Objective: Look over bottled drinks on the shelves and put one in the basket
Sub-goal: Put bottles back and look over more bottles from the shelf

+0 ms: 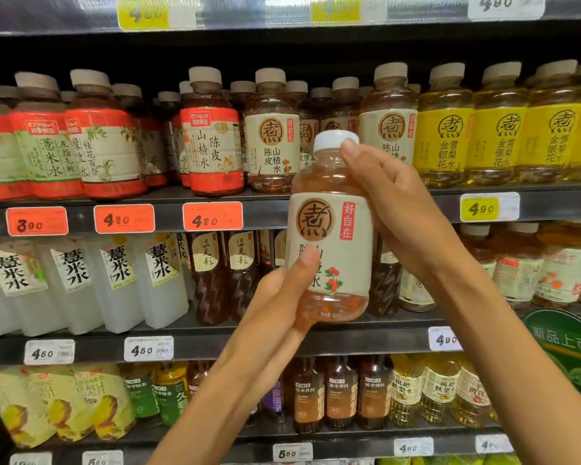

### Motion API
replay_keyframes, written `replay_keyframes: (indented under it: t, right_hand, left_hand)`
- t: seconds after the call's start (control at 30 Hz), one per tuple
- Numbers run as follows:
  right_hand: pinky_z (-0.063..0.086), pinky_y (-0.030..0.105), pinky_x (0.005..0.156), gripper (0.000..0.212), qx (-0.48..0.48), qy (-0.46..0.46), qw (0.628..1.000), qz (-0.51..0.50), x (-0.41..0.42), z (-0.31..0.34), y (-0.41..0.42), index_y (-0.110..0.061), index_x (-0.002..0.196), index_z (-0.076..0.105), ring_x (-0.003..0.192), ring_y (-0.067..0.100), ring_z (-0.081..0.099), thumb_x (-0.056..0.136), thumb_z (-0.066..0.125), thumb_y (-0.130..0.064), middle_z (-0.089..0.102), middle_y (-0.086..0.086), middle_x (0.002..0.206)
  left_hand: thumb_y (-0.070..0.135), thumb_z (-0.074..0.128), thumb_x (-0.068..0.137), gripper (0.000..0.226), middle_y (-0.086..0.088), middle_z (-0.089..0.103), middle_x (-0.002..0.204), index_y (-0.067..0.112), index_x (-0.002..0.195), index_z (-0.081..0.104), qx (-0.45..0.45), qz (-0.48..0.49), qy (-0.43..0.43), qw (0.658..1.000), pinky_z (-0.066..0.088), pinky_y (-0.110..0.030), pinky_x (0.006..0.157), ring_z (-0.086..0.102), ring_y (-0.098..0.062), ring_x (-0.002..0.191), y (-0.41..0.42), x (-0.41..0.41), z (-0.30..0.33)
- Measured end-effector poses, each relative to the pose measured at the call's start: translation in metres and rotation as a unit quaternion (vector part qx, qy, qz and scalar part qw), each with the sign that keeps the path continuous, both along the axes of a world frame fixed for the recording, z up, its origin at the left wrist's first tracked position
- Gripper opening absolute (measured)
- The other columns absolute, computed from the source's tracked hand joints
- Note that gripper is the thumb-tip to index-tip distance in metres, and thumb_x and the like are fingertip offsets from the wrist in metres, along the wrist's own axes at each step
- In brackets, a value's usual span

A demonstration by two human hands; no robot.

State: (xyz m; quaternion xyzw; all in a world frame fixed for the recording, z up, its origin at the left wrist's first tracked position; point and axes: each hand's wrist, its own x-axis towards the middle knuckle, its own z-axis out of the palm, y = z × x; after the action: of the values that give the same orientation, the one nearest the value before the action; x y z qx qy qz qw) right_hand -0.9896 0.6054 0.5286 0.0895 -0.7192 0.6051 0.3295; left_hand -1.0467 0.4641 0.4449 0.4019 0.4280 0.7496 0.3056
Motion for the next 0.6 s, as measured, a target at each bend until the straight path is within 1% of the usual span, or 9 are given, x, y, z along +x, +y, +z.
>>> replay_keyframes:
  t: [0.07,0.1,0.2,0.27,0.33,0.4,0.47,0.53,0.6]
  right_hand:
    - [0.055,0.027,0.077,0.046,0.008,-0.007,1.000,0.007,0.000,-0.001,-0.003,-0.023,0.121,0.060,0.097,0.015,0.070,0.082,0.061,-0.049,0.072,0.001,0.107]
    - [0.055,0.027,0.077,0.046,0.013,-0.003,1.000,0.003,0.000,-0.002,-0.004,-0.023,0.120,0.059,0.097,0.014,0.070,0.081,0.065,-0.047,0.072,0.000,0.107]
    - [0.054,0.027,0.077,0.045,0.017,0.033,0.999,-0.008,-0.001,-0.004,-0.002,-0.015,0.121,0.058,0.096,0.015,0.069,0.081,0.070,-0.032,0.071,0.003,0.108]
    - [0.054,0.028,0.080,0.044,0.015,0.057,0.998,-0.005,0.000,-0.006,0.000,-0.013,0.122,0.057,0.100,0.017,0.068,0.081,0.068,-0.026,0.070,0.005,0.111]
    - [0.053,0.030,0.085,0.049,0.027,0.083,0.996,-0.002,0.002,-0.006,0.001,-0.012,0.125,0.055,0.104,0.018,0.067,0.080,0.070,-0.024,0.069,0.006,0.114]
    - [0.053,0.029,0.087,0.056,0.057,0.108,0.992,0.014,0.004,-0.007,0.000,-0.013,0.129,0.052,0.107,0.017,0.065,0.078,0.073,-0.024,0.067,0.007,0.118]
    - [0.051,0.023,0.086,0.059,0.097,0.122,0.987,0.041,0.008,-0.009,0.000,-0.018,0.132,0.049,0.110,0.014,0.063,0.077,0.069,-0.023,0.064,0.005,0.123]
    - [0.049,0.022,0.090,0.065,0.133,0.119,0.981,0.071,0.012,-0.010,0.002,-0.019,0.137,0.043,0.118,0.014,0.059,0.077,0.068,-0.019,0.057,0.006,0.133]
    - [0.048,0.024,0.094,0.071,0.142,0.107,0.979,0.102,0.016,-0.010,0.006,-0.022,0.140,0.038,0.126,0.016,0.053,0.077,0.068,-0.016,0.048,0.008,0.143]
  left_hand:
    - [0.053,0.074,0.073,0.069,-0.003,0.069,0.121,0.017,0.129,0.056,-0.020,0.068,0.021,0.997,0.052,-0.024,0.091,0.063,-0.015,0.116,0.005,0.003,0.001]
    - [0.054,0.074,0.072,0.071,-0.002,0.070,0.118,0.017,0.129,0.054,-0.031,0.095,0.038,0.994,0.053,-0.022,0.088,0.064,-0.014,0.113,0.008,0.003,0.000]
    - [0.055,0.068,0.069,0.067,0.003,0.070,0.117,0.023,0.127,0.054,-0.050,0.141,0.117,0.982,0.053,-0.025,0.090,0.065,-0.011,0.111,0.014,0.001,-0.004]
    - [0.056,0.065,0.063,0.065,0.008,0.072,0.111,0.027,0.121,0.054,-0.054,0.161,0.156,0.973,0.053,-0.020,0.083,0.066,-0.005,0.105,0.015,-0.003,-0.004]
    - [0.050,0.069,0.059,0.062,0.012,0.073,0.104,0.027,0.115,0.053,-0.045,0.160,0.183,0.969,0.051,-0.012,0.076,0.067,-0.001,0.100,0.016,-0.008,-0.003]
    - [0.041,0.074,0.059,0.059,0.014,0.073,0.101,0.026,0.112,0.053,-0.038,0.162,0.214,0.963,0.051,-0.012,0.075,0.068,-0.002,0.097,0.015,-0.011,-0.002]
    - [0.036,0.079,0.060,0.058,0.017,0.071,0.103,0.029,0.111,0.054,-0.033,0.186,0.259,0.947,0.051,-0.012,0.076,0.067,-0.002,0.097,0.013,-0.014,0.001]
    - [0.031,0.082,0.063,0.061,0.016,0.069,0.110,0.034,0.116,0.052,-0.031,0.201,0.300,0.932,0.051,-0.013,0.080,0.065,-0.003,0.104,0.010,-0.016,0.008]
    - [0.026,0.083,0.066,0.067,0.011,0.066,0.117,0.033,0.124,0.050,-0.022,0.203,0.323,0.924,0.051,-0.018,0.086,0.062,-0.009,0.111,0.008,-0.021,0.013]
